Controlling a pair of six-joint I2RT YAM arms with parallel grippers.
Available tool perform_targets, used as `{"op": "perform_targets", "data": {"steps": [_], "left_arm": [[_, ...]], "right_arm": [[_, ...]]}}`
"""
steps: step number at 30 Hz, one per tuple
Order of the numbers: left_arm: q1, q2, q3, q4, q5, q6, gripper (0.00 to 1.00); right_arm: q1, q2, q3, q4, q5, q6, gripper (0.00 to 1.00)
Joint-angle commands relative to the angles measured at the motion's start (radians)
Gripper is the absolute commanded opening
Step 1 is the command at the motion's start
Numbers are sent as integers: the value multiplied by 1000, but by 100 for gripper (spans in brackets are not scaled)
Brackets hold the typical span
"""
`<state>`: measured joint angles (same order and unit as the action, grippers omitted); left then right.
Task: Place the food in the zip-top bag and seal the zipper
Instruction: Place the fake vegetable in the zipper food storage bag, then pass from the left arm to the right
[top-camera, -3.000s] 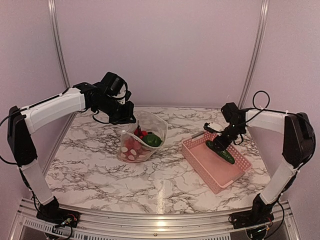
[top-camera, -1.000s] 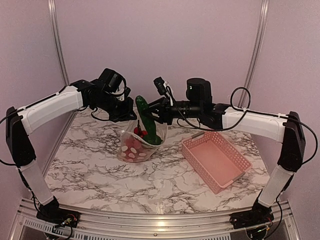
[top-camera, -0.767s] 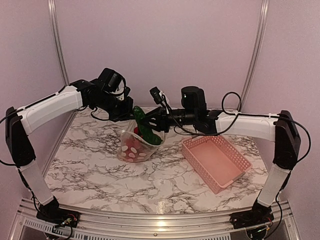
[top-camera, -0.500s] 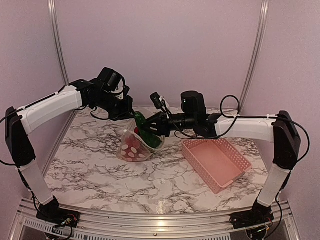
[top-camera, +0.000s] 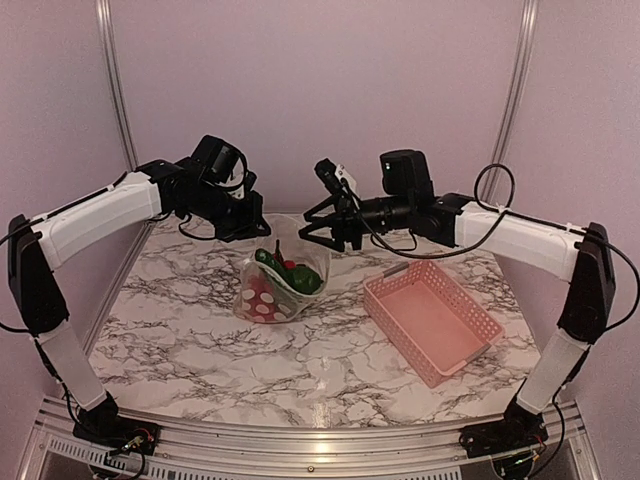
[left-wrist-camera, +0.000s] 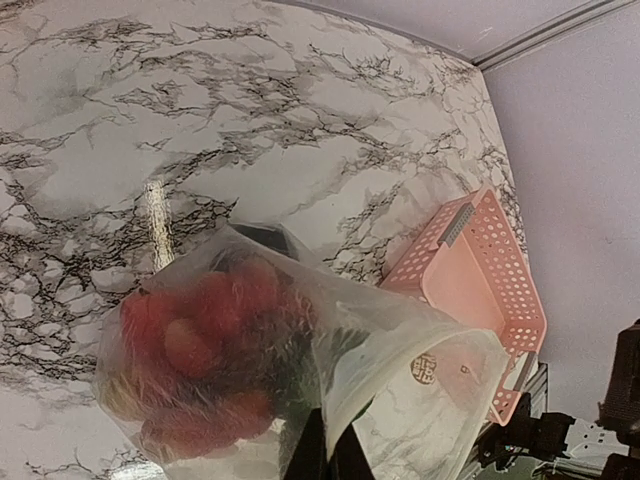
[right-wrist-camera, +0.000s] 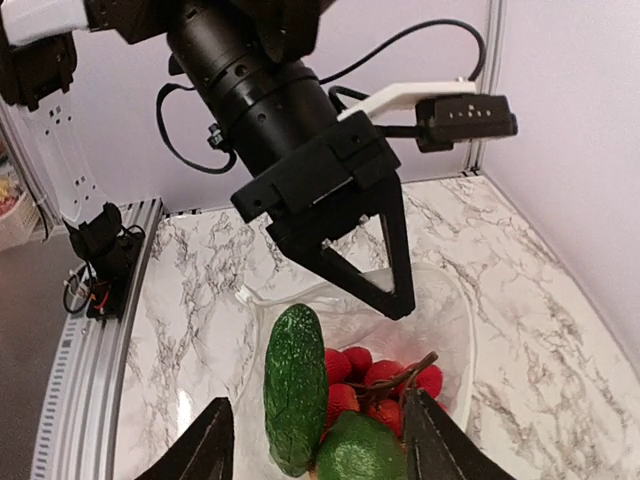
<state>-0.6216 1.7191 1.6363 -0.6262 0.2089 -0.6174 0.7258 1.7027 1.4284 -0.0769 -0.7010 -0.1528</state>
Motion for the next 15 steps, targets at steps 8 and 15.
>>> {"op": "perform_targets", "data": {"steps": [8,15], "left_arm": [[8,-49,-17,35,14,-1,0],[8,-65,-28,42,34,11,0]], "right_arm": [[108,-50,158,-611,44,-615,47],[168,-17,102,-576,113,-602,50]]}}
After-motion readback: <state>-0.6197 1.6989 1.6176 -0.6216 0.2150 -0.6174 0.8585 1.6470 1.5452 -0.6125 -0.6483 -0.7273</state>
